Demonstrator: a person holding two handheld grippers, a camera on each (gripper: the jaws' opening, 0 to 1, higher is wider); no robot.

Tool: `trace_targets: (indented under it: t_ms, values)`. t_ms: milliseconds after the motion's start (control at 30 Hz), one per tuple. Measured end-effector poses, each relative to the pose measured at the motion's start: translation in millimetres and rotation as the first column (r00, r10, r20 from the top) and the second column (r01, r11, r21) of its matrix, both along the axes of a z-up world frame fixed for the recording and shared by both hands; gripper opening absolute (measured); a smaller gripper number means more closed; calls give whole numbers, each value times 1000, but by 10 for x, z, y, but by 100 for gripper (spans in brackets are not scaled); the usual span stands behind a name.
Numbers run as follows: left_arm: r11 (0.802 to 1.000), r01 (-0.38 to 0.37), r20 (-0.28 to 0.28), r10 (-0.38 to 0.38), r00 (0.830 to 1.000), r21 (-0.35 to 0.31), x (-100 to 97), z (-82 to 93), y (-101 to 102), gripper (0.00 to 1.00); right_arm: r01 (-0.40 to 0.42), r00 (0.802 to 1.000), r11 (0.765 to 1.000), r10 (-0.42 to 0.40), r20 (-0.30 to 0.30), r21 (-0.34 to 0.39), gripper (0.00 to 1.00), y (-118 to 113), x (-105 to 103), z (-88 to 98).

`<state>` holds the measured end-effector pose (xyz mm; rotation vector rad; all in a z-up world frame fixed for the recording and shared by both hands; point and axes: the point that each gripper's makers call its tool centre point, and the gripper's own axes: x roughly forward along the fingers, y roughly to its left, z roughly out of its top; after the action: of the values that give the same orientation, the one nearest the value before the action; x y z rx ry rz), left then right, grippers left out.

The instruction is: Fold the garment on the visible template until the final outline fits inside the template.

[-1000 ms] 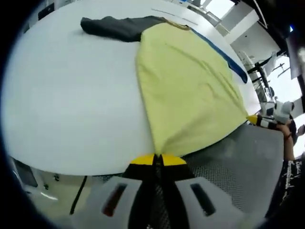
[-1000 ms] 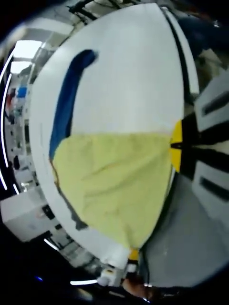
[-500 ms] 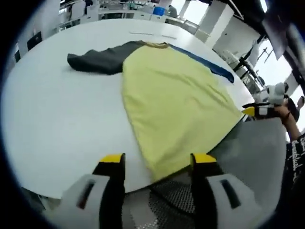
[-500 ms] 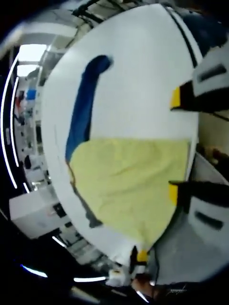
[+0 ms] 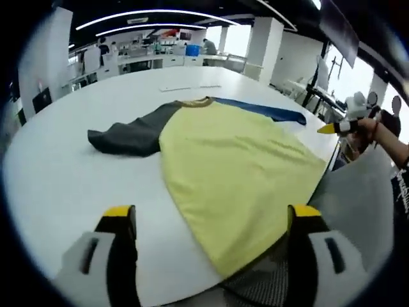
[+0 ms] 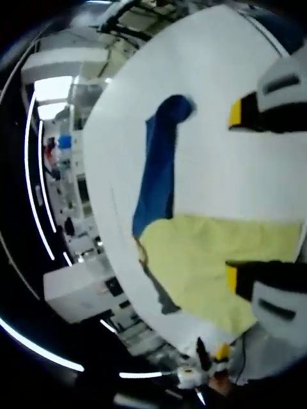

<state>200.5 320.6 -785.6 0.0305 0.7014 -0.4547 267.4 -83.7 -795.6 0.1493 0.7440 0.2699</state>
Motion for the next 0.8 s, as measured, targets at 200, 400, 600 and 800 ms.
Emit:
trace_targets:
  t_ms: [200,400,600,800]
  values:
    - [1000,-1,27,1,1000,-4,31,71,4,99,54,998,998,-53,38,-23,78,-327,270,1]
    - [1000,-4,42,4,999,-9,48,90,22,99,110,989,991,-101,103,-79,66,-702,540,2]
    - [999,-32,57,33,998,-30,85,116,66,99,126,983,975,-98,152,-184,44,-1003,732,-44]
    - [999,-42,58,44,997,-22,93,113,103,99,146,985,968,-123,122,-206,24,-1220,864,-151]
